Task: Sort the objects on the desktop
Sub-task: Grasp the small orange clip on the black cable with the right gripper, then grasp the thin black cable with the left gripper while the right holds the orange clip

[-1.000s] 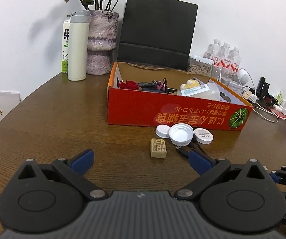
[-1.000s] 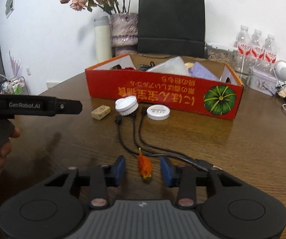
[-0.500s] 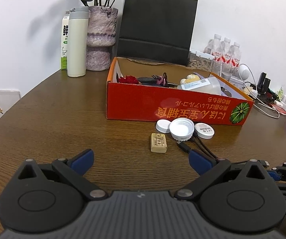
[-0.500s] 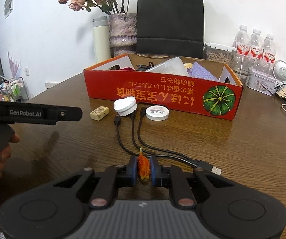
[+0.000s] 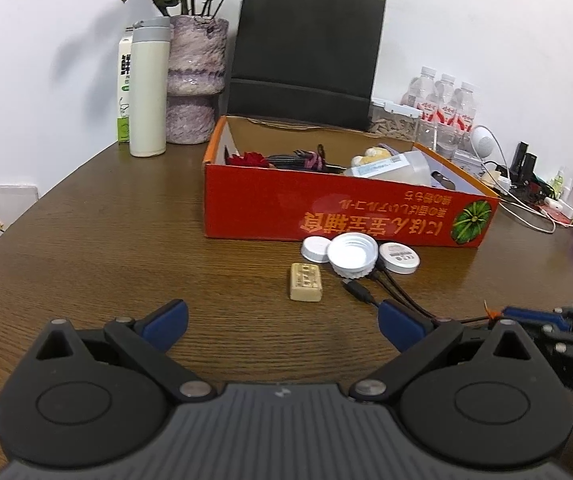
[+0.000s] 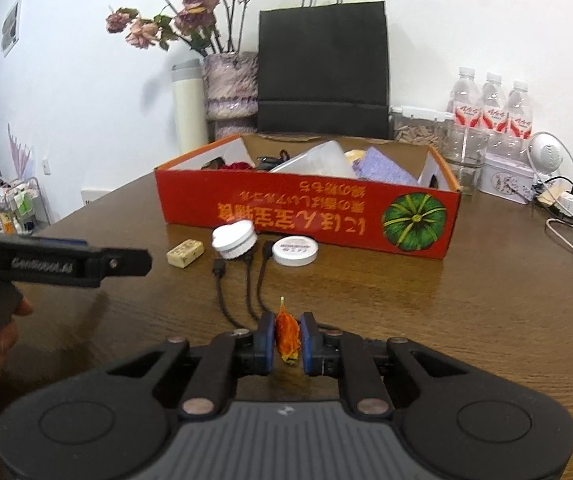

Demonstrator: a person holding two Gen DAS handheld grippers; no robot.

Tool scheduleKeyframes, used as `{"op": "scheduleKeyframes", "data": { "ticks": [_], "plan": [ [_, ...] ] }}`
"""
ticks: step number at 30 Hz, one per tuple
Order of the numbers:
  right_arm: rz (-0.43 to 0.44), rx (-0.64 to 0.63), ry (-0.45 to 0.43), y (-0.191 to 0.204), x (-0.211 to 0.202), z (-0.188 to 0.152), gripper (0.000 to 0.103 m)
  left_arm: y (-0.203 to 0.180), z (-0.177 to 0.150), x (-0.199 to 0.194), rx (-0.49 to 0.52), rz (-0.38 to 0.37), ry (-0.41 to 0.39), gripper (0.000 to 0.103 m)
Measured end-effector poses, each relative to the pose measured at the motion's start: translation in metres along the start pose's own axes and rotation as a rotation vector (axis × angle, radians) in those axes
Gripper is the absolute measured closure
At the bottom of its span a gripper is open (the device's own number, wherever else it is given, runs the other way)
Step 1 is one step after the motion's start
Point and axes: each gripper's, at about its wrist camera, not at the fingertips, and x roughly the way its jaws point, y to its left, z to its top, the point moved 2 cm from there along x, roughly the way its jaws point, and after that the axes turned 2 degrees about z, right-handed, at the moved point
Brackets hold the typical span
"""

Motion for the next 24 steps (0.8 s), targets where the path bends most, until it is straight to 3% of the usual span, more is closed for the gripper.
{"op": "scheduleKeyframes", "data": {
  "ticks": [7, 15, 18, 21, 24],
  "plan": [
    [-0.042, 0.039, -0.043, -0.028, -0.009, 0.004, 0.091, -0.036, 0.003, 0.004, 0.076, -0.069, 0.006, 0.000],
    [-0.112, 0.122, -0.072, -0.079, -0.019, 0.006, 0.091, -0.102, 0.004, 0.027, 0.286, -0.151, 0.033, 0.000],
    [-0.120, 0.147, -0.070, -0.097, -0.019, 0.006, 0.091, -0.120, 0.001, 0.036, 0.361, -0.176, 0.051, 0.005],
    [-0.115, 0.168, -0.067, -0.110, -0.017, 0.006, 0.091, -0.131, -0.002, 0.048, 0.417, -0.175, 0.078, 0.018],
    [-0.102, 0.185, -0.067, -0.118, -0.015, 0.007, 0.091, -0.134, -0.002, 0.054, 0.425, -0.204, 0.086, 0.024]
  ]
}}
